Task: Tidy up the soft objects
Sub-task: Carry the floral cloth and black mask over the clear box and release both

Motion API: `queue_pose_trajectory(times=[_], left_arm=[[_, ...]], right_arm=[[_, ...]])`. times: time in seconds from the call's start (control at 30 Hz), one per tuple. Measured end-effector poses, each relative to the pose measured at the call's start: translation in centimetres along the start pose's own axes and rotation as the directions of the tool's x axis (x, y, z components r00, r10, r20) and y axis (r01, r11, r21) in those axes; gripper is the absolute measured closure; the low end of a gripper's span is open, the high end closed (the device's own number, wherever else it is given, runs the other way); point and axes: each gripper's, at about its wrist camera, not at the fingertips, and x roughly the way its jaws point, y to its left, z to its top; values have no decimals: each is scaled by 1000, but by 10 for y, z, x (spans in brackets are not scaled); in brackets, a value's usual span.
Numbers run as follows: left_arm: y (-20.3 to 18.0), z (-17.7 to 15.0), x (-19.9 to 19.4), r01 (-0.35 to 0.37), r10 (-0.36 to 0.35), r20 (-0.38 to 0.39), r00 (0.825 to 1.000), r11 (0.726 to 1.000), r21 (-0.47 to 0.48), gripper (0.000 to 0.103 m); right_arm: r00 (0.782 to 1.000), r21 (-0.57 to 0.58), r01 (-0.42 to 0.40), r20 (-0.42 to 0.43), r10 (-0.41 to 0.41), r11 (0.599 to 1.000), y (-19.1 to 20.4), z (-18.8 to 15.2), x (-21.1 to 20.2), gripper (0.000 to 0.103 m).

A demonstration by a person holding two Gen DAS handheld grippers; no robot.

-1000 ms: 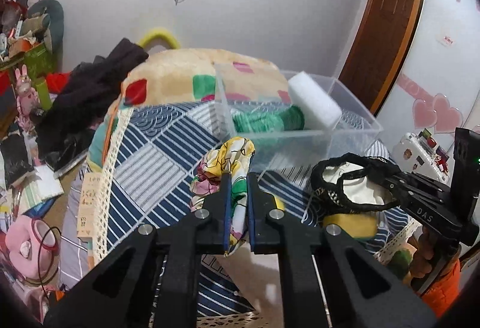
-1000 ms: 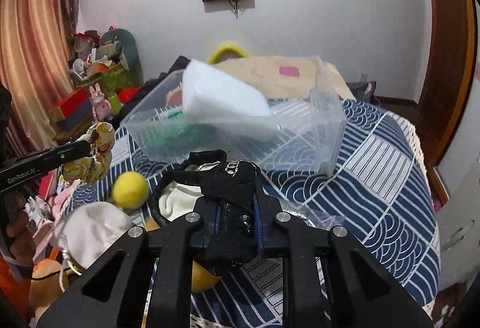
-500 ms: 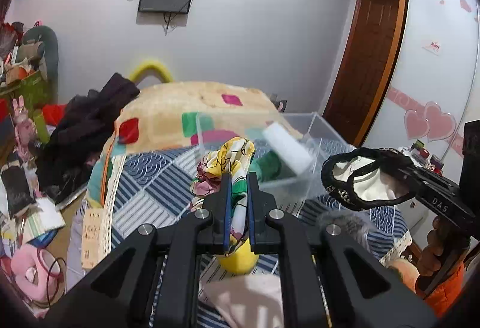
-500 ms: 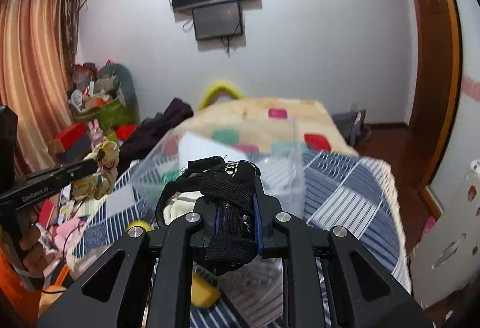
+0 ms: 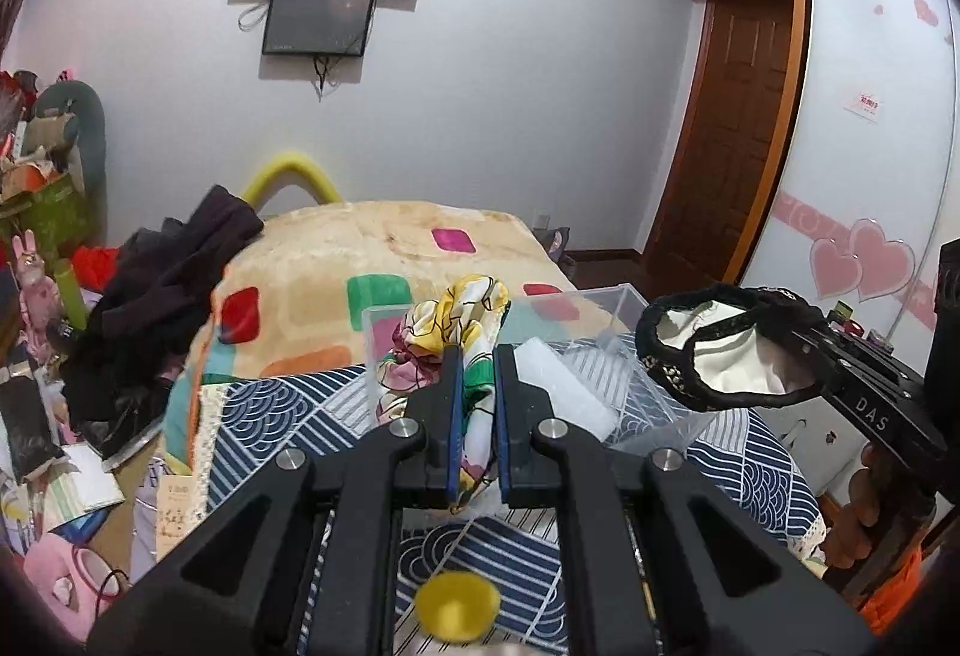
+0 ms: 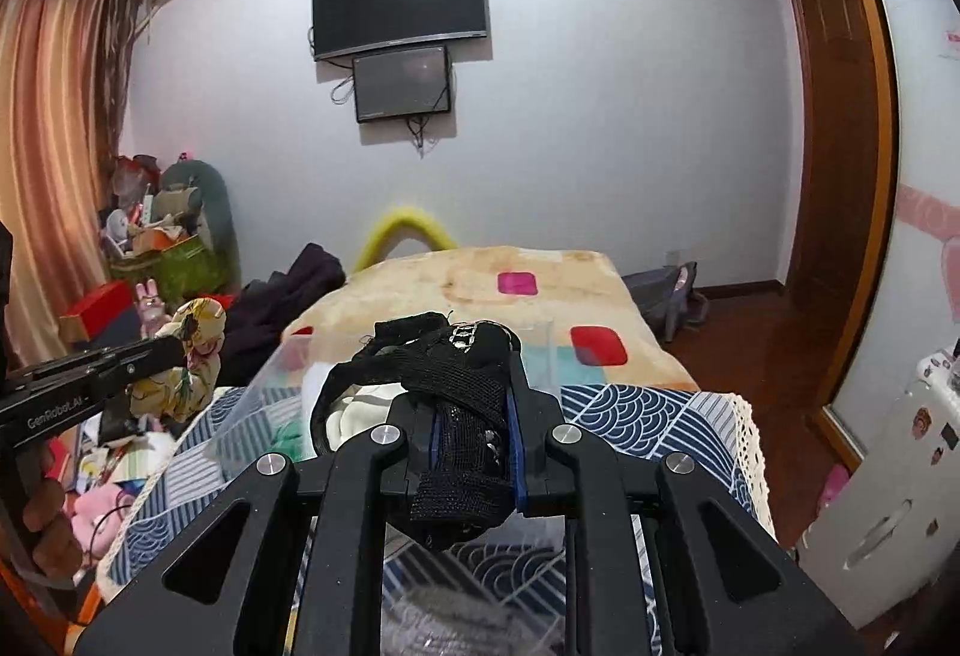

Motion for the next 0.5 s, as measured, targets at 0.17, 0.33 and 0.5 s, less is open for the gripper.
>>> queue_pose_trajectory(times=[0.17,0.33,0.5], left_arm=[[1,0,31,28,-29,-59,998,999,-17,95],[-2,-11,64,22,-20,-142,990,1000,12,95],[-1,-22,89,40,-40,-214,976,999,-4,95]], right_arm=[[999,2,23,-41,-22,1000,-1,-4,22,88],[995,-14,17,-97,-19,1000,3,-12,42,88],[989,-29,25,-144,-29,999,5,-19,53,88]])
